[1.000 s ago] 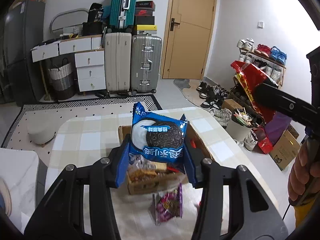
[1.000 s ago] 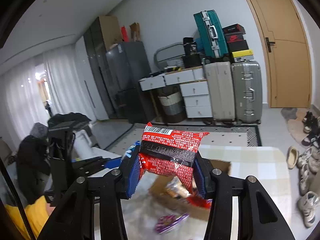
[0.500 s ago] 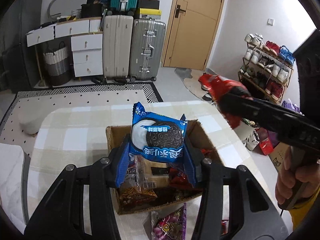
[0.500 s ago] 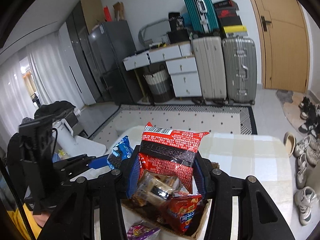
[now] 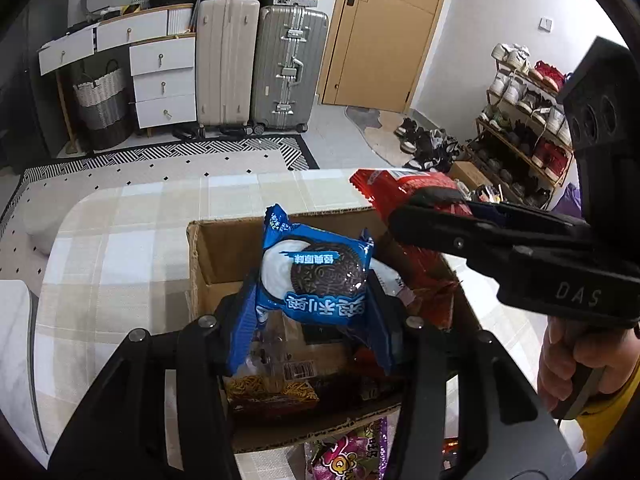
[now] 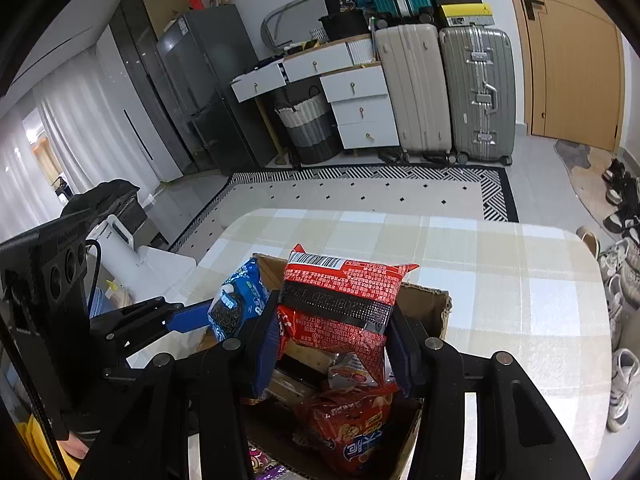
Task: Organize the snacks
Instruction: 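Lower both packages into the box and open both grippers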
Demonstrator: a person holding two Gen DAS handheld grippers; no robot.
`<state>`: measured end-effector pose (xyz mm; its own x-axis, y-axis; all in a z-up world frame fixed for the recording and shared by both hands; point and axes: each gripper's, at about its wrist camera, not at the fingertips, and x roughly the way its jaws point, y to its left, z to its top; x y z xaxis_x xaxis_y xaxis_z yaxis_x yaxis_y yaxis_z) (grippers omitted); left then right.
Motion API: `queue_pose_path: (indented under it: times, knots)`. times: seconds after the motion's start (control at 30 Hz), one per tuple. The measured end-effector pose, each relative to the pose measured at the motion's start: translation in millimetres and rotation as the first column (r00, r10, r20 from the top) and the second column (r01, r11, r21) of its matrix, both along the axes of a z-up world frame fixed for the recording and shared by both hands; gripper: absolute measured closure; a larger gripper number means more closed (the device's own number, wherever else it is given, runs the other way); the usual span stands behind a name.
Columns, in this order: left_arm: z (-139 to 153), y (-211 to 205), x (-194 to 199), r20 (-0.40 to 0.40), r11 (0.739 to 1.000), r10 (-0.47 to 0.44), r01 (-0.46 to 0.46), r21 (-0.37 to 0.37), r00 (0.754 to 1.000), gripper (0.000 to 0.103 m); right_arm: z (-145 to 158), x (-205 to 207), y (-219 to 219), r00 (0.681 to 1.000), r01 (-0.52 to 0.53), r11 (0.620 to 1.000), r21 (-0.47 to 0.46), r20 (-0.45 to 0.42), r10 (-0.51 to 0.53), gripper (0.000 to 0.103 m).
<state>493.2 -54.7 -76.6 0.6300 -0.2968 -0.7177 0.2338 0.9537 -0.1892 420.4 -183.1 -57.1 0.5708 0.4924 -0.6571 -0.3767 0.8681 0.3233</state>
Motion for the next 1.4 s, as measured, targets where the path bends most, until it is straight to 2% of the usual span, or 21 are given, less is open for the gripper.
queue_pose_path:
  times: [0.17,0.27,0.37,0.57,0.8,0.93,1.07,1.27,1.3,1.4]
  knots:
    - [-14,-1,3,-0.015,1.0,0.003,-0.003,-0.003,1.0,0.058,-6,7,1,0.999,-0.005,1.0,-0.001,-0.032,0.005,0.056]
    - [-23,2,-1,-0.02,1.0,0.007,-0.007,-0.009,1.0,0.054,-6,2,8,1.0,-0.001,0.998,-0.058,-0.01,0.001,0.056]
    - [-26,4,1,-0.02,1.0,-0.001,0.001,-0.005,1.0,0.054,-8,1,15,1.0,-0.019,0.997,-0.074,-0.012,0.018,0.056]
    - [-23,13,-11,-0.004,1.0,0.01,-0.01,-0.002,1.0,0.054,-10,5,17,0.999,-0.015,0.996,-0.083,-0.037,0.012,0.056]
    - [-16,24,-34,0.009,1.0,0.025,-0.025,0.003,1.0,0.048,-18,9,24,0.997,-0.02,0.993,-0.117,-0.073,0.011,0.056]
    - [-12,27,-42,0.016,1.0,0.03,-0.03,0.007,0.999,0.044,-17,7,28,0.998,-0.013,0.992,-0.128,-0.064,0.005,0.053]
    - [-8,27,-51,0.017,0.999,0.037,-0.037,0.011,0.999,0.044,-11,0,31,1.0,-0.01,0.988,-0.152,-0.029,0.005,0.053]
    - [5,27,-71,0.026,0.999,0.047,-0.047,0.018,0.999,0.044,12,-19,22,1.0,0.003,0.992,-0.123,0.016,-0.002,0.053]
    - [9,26,-77,0.032,0.999,0.048,-0.049,0.023,0.998,0.042,18,-25,20,1.0,0.008,0.993,-0.119,0.028,-0.004,0.053]
    - [21,26,-95,0.054,0.997,0.071,-0.073,0.037,0.996,0.03,35,-43,14,0.998,0.026,0.995,-0.101,0.065,-0.02,0.053]
